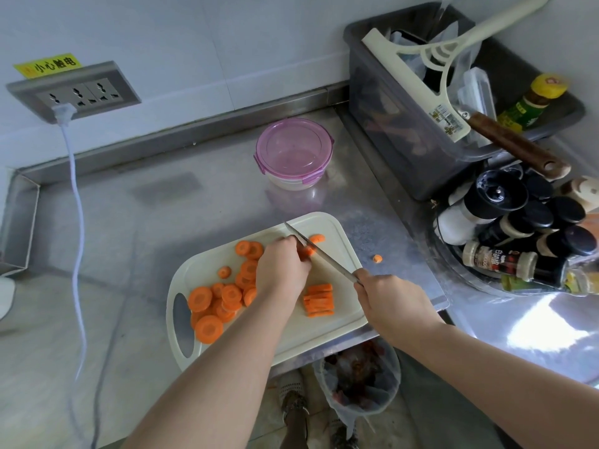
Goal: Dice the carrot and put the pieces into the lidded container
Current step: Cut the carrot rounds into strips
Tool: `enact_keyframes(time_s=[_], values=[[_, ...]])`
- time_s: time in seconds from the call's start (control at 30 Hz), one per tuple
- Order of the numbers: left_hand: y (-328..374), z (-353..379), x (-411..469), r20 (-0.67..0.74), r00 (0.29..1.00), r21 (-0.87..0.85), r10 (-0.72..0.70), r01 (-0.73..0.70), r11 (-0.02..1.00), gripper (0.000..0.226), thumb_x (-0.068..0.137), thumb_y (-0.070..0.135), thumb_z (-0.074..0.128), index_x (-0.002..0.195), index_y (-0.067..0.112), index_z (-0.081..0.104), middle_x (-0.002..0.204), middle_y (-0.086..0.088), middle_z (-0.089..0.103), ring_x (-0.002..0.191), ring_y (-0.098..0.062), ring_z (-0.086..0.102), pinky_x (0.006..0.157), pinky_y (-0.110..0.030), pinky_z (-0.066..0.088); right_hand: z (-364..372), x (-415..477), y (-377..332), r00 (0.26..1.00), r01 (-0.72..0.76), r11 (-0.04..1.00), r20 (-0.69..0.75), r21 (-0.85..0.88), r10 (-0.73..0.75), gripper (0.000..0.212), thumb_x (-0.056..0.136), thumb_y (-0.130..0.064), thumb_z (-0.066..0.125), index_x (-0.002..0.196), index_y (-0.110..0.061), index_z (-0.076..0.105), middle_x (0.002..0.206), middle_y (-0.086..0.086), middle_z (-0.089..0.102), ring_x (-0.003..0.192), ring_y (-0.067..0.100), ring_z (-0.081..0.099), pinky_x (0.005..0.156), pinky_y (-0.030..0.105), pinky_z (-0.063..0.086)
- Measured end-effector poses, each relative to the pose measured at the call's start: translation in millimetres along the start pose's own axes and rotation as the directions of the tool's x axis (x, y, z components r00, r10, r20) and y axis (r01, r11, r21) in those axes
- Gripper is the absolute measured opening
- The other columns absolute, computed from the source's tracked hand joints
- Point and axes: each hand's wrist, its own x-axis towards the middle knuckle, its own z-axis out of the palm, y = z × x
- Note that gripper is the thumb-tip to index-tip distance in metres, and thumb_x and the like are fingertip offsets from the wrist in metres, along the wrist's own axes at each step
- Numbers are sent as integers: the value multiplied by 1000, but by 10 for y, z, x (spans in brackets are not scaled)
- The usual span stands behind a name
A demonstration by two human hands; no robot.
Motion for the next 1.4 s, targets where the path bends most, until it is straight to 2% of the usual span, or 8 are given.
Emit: enact_keyframes(time_s=[0.17,0.37,0.6,0.77,0.93,1.03,1.2,1.4], values=[[11,-13,-3,7,1000,15,7,-7,1000,14,85,23,62,94,13,63,99,-5,68,94,-27,63,70,-30,45,8,28,6,1000,-10,1000,28,-3,10,27,104,-27,25,123,-19,43,64,-4,43,61,24,50,54,30,38],[6,-1,0,11,1000,0,21,-21,1000,13,85,21,62,93,11,64,96,-5,68,91,-26,63,74,-34,50,43,75,10,997,-23,999,80,32,20,22,102,-16,30,120,-17,43,65,-1,46,60,25,52,56,33,45],[-4,2,-16,-5,1000,-28,28,-28,999,11,85,20,62,93,13,65,94,-3,69,90,-24,64,73,-34,51,25,112,20,994,-63,996,95,60,57,22,102,-18,32,120,-17,45,81,5,61,73,25,63,63,38,54],[-16,-40,-39,4,999,-37,38,-38,999,20,89,32,62,98,15,67,102,-3,67,93,-23,64,77,-34,50,-25,65,34,1000,-14,993,-9,120,15,24,103,-26,26,111,-17,47,63,-4,44,56,19,48,46,28,33],[-38,-92,-96,-22,999,36,39,-38,999,20,89,32,62,95,14,64,102,-4,64,94,-24,62,68,-27,37,-36,16,-20,1000,24,998,-6,65,-23,25,103,-24,27,117,-18,47,64,-3,45,57,22,49,48,30,36],[-53,-79,-94,-16,999,48,30,-29,998,21,88,32,62,97,14,65,104,-4,64,96,-24,62,70,-30,42,-17,2,-24,1000,19,999,21,42,-19,26,103,-23,27,120,-17,46,64,-2,45,56,22,49,52,30,40],[-36,-52,-80,-12,999,45,30,-30,999,21,87,29,62,98,13,66,104,-5,67,97,-26,62,73,-31,46,13,26,-3,1000,13,1000,27,8,-13,24,102,-19,29,119,-16,46,62,-2,42,49,19,40,43,29,30],[-17,-55,-64,2,1000,79,21,-21,997,20,90,27,59,100,11,64,105,-7,66,98,-28,62,73,-32,45,58,47,19,999,24,1000,35,3,-24,23,101,-18,30,119,-17,45,62,-2,44,52,21,45,45,29,33]])
